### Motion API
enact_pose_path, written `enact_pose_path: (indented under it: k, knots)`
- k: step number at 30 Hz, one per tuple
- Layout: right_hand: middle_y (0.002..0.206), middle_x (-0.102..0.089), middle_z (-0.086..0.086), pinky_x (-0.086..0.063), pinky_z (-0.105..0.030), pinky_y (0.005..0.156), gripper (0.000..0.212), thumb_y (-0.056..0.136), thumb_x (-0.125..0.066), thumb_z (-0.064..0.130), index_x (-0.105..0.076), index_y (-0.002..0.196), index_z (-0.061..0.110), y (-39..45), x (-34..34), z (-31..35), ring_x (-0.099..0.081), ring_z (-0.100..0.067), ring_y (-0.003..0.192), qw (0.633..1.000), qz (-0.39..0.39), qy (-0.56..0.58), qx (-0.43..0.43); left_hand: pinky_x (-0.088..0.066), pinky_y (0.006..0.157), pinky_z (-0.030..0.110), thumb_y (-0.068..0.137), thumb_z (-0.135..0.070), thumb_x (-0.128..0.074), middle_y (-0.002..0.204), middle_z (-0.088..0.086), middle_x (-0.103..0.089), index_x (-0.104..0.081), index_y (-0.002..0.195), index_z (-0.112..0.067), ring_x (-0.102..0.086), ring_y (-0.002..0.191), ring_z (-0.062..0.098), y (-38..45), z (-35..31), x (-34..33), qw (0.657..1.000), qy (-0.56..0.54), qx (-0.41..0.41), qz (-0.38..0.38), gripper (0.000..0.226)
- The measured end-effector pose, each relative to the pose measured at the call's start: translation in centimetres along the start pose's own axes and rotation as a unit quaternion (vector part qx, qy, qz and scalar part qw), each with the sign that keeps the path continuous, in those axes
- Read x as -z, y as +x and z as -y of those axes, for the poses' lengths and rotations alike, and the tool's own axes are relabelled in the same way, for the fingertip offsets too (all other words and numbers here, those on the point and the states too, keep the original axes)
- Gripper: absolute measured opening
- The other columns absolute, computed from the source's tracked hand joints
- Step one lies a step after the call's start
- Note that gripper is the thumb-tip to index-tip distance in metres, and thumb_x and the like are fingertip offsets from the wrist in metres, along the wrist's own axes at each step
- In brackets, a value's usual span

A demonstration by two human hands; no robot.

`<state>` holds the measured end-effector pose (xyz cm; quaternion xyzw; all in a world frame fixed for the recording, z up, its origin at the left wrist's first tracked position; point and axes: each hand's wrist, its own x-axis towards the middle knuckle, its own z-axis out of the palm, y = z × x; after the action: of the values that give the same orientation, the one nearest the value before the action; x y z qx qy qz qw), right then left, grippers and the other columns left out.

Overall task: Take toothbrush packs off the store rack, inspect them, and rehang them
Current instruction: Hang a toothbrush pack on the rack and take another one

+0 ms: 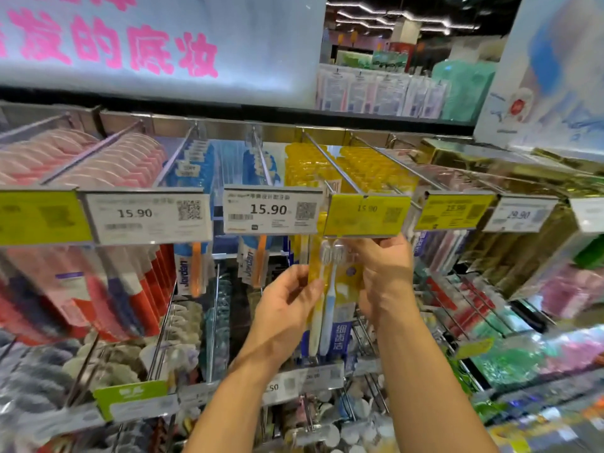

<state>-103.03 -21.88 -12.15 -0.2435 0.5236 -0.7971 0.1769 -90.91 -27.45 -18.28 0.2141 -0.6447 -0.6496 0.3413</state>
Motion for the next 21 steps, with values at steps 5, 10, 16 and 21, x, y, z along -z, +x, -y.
enact_pose_path:
  k: [5,10,16,21]
  knots:
    - [0.065,-0.075,0.010,-0.052,-0.021,0.046,0.018,0.061,-0.077,0.012,-0.071,0.077,0.018,-0.1,0.2,0.8,-0.069,-0.003,0.056,0.998,0.047,0.040,0.021,-0.053,0.081,0.019,0.099,-0.010,-0.061,0.092,-0.009,-0.075,-0.071,0.101,-0.019,-0.068,0.089,0.003,0.5,0.0,-0.4,0.999,-0.016,-0.029,-0.004,0.013]
    - [0.069,-0.076,0.008,-0.053,-0.021,0.049,0.028,0.058,-0.082,0.010,-0.081,0.069,0.036,-0.3,0.7,1.2,-0.070,-0.004,0.061,0.987,0.145,0.058,0.027,-0.051,0.078,0.015,0.100,-0.009,-0.060,0.084,-0.015,-0.071,-0.072,0.093,-0.021,-0.066,0.084,0.001,-0.1,-0.2,-0.5,0.998,-0.029,-0.045,-0.010,0.018]
    - [0.080,-0.079,0.008,-0.059,-0.025,0.070,0.029,0.052,-0.094,0.028,-0.082,0.078,0.029,-0.1,1.3,1.5,-0.075,-0.007,0.078,0.970,0.199,0.115,0.079,-0.053,0.084,0.024,0.086,-0.023,-0.061,0.086,-0.002,-0.071,-0.074,0.085,-0.025,-0.065,0.088,0.014,0.4,-1.0,-1.4,0.997,-0.041,-0.047,-0.040,0.013]
    - [0.080,-0.079,0.006,-0.060,-0.029,0.068,0.029,0.061,-0.086,0.002,-0.078,0.080,0.023,0.5,1.7,1.8,-0.075,-0.011,0.077,0.973,0.194,0.101,0.068,-0.047,0.103,0.057,0.088,-0.023,-0.061,0.109,0.027,-0.069,-0.074,0.096,-0.013,-0.060,0.109,0.048,0.3,-1.1,-2.2,0.995,-0.051,-0.058,-0.064,0.018]
